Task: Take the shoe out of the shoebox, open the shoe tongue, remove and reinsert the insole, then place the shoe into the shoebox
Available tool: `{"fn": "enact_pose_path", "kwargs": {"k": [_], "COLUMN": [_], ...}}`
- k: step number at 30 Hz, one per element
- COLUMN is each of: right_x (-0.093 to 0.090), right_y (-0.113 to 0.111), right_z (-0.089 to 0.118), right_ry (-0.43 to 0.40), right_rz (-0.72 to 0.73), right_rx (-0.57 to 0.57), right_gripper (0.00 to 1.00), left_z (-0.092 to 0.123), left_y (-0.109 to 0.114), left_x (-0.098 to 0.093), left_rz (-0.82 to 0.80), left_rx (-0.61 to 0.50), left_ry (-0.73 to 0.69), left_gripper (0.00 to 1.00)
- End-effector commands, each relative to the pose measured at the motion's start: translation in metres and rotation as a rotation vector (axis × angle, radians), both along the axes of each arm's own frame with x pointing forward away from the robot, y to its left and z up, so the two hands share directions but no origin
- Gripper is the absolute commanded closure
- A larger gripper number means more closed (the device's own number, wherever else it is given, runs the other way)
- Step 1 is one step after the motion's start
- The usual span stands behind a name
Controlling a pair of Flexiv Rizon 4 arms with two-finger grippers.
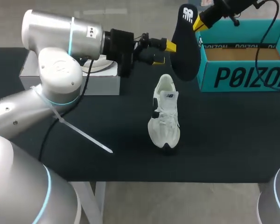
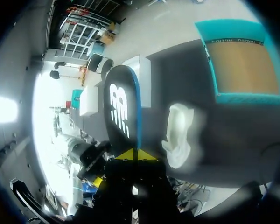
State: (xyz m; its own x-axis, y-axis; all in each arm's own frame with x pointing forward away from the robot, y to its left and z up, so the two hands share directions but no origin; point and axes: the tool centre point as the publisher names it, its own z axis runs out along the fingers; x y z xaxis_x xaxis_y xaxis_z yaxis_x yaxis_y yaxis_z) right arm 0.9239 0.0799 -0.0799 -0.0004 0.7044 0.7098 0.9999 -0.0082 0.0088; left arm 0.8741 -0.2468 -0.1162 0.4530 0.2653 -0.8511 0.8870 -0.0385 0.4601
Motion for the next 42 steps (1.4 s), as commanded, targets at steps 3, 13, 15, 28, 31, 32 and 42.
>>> {"fn": "enact_pose_path", "kwargs": {"k": [3, 13, 15, 28, 31, 32, 42], "right_x": [0.008, 0.010, 0.008, 0.001, 0.001, 0.000, -0.002], "right_y": [0.009, 0.026, 0.030, 0.020, 0.022, 0.023, 0.031], "right_z": [0.004, -0.008, -0.008, -0.015, -0.015, -0.015, -0.018], "right_ry": [0.043, 0.059, 0.064, 0.084, 0.083, 0.083, 0.087], "right_rz": [0.043, 0.019, 0.024, 0.026, 0.024, 0.025, 0.023], "right_rx": [-0.011, -0.011, -0.007, -0.050, -0.048, -0.047, -0.038], "right_gripper": [1.00, 1.00, 1.00, 1.00, 1.00, 1.00, 1.00], "left_z": [-0.012, -0.011, -0.011, -0.012, -0.014, -0.015, -0.015], "left_y": [-0.002, -0.006, -0.007, -0.001, -0.001, -0.001, -0.004], "left_x": [0.009, 0.019, 0.020, 0.016, 0.017, 0.018, 0.022], "left_rz": [0.005, 0.019, 0.018, 0.036, 0.038, 0.037, 0.014], "left_rx": [-0.111, -0.196, -0.197, -0.203, -0.205, -0.205, -0.207], "left_ry": [0.009, 0.163, 0.166, 0.143, 0.149, 0.151, 0.149], "left_gripper": [0.00, 0.00, 0.00, 0.50, 0.84, 0.86, 0.78]}}
